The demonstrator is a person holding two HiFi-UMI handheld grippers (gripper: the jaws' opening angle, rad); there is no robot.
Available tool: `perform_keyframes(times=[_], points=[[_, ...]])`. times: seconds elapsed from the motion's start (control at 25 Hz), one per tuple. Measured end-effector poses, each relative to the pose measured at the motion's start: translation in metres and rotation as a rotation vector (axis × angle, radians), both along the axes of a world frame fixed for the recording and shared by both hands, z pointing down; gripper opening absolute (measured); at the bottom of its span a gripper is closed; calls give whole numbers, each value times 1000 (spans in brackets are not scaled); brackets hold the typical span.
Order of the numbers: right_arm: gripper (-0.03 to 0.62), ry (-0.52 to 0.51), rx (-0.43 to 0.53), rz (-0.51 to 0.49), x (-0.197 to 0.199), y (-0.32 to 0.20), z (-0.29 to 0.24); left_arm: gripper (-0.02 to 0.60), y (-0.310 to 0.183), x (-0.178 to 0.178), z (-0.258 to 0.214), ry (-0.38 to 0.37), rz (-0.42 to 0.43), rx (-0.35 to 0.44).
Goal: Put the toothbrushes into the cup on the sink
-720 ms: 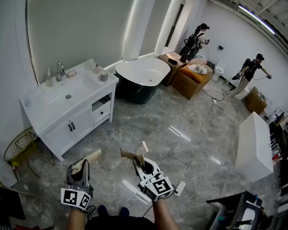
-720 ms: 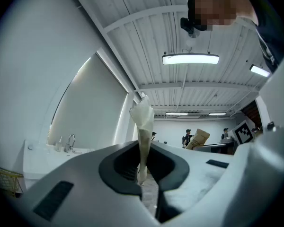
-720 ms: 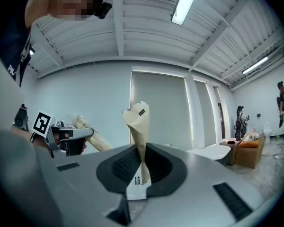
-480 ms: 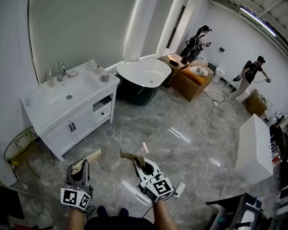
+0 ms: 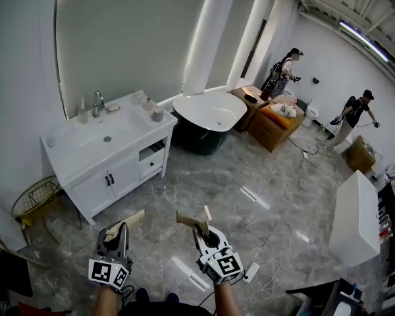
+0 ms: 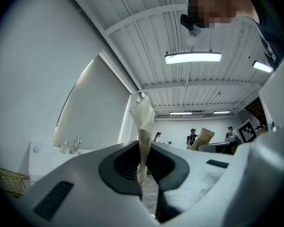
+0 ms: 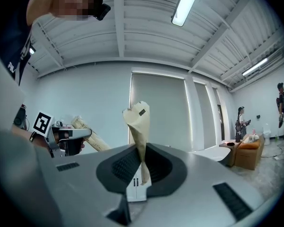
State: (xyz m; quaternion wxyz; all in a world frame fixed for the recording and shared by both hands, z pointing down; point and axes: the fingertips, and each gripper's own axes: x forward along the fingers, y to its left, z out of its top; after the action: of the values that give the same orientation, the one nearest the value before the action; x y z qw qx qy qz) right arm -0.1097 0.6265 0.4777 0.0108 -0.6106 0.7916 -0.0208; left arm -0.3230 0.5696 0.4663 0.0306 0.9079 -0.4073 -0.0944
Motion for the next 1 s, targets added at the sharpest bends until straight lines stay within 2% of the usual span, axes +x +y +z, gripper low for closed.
perform_keyframes(times=[0.2, 1.0], points=[[48, 16, -3, -11, 2, -2, 5, 41, -3, -5, -2, -5, -13, 0], [48, -5, -18, 54, -8, -8, 3, 41, -21, -18, 7, -4, 25, -6]])
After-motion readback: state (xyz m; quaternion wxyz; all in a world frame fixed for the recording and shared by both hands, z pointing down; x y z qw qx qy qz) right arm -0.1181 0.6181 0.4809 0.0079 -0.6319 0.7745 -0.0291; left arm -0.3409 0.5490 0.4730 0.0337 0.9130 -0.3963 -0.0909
